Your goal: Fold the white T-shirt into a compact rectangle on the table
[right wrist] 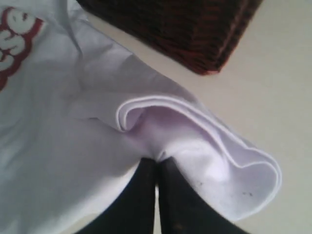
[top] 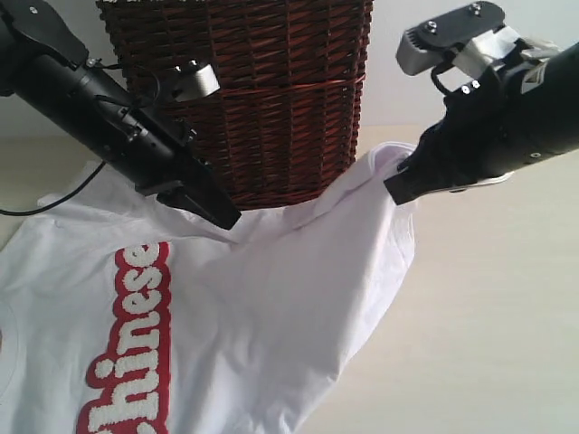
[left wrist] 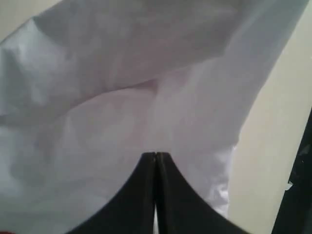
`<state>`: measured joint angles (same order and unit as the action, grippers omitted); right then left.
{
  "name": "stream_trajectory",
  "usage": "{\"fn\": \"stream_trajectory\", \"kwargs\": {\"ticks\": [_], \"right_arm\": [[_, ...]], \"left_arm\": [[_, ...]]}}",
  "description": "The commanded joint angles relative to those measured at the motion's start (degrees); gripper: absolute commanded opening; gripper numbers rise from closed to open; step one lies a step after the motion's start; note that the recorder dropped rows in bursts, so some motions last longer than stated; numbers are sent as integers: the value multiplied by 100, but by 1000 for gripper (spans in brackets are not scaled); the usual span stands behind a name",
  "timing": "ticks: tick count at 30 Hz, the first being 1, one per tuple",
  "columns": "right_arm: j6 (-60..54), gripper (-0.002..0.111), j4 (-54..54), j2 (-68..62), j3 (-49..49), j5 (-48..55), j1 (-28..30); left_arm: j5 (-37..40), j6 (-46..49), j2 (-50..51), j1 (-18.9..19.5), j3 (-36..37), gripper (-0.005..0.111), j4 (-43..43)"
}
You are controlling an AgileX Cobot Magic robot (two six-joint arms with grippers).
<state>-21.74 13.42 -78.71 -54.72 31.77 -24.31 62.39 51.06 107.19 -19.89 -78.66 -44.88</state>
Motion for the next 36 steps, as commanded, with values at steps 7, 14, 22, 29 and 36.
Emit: {"fn": "stream_trajectory", "kwargs": {"ticks": [7,14,22,29,36], "right_arm": [[1897,0,-2149,-1461,-641,285,-169],[2174,0,-2492,-1921,-1314,443,-169],[2174,0,-2575,-1950,-1604,148,-169],[2207,28,-2619,-2210,-1653,328,-169],[2890,53,-3369,-2194,-1653,1244,-169]], "left_arm": [[757,607,-58,-256,15,0,-172],[-376,-12,153,-1398,119,0,1227],[-389,-683,1197,-2034,119,26,2292],[-893,-1526,1707,-1848,119,27,2828],[-914,-2069,1943,-1134,119,18,3110]]}}
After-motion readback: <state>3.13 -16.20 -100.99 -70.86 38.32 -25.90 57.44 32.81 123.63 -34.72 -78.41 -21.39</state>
